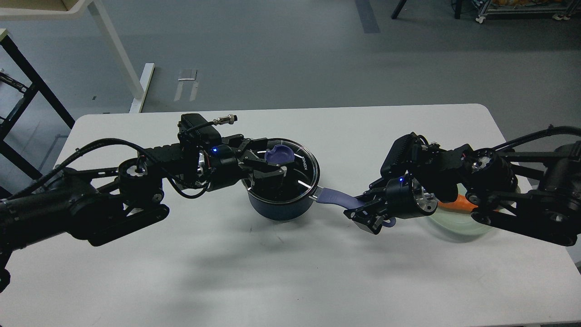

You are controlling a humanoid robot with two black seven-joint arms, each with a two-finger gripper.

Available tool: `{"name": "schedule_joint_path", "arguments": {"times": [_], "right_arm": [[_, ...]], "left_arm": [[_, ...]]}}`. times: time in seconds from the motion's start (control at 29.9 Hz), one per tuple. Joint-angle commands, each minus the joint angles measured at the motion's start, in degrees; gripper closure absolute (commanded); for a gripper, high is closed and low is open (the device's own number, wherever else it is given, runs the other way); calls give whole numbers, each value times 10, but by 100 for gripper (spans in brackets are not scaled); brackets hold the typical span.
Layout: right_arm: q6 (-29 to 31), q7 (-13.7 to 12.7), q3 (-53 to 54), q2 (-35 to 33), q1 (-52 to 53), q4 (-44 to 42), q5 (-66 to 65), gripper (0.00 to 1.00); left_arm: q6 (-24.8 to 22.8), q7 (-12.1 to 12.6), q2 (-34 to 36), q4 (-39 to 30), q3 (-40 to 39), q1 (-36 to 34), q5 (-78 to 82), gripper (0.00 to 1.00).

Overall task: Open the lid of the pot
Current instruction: 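Move the left gripper over the pot toward the purple lid knob, then grasp the purple knob of the glass lid with the left gripper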

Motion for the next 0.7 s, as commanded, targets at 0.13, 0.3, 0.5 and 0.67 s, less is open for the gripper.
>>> {"name": "schedule_joint_path", "arguments": {"times": [0.13, 0.3, 0.5, 0.67], "right_arm": [[0, 0, 0, 2, -1, 0, 0, 77], [-2, 1, 0, 6, -1, 0, 0, 77], [-2, 1, 0, 7, -1, 0, 0, 77], [-2, 2, 1, 7, -2, 0, 0, 77]], "left_arm": [[1, -2, -1, 2, 3, 2, 1, 1], [3, -5, -8, 11, 4, 1, 1, 1], [17, -7, -10, 24, 5, 2, 2, 8], [17, -24, -7, 24, 6, 2, 3, 30]]}}
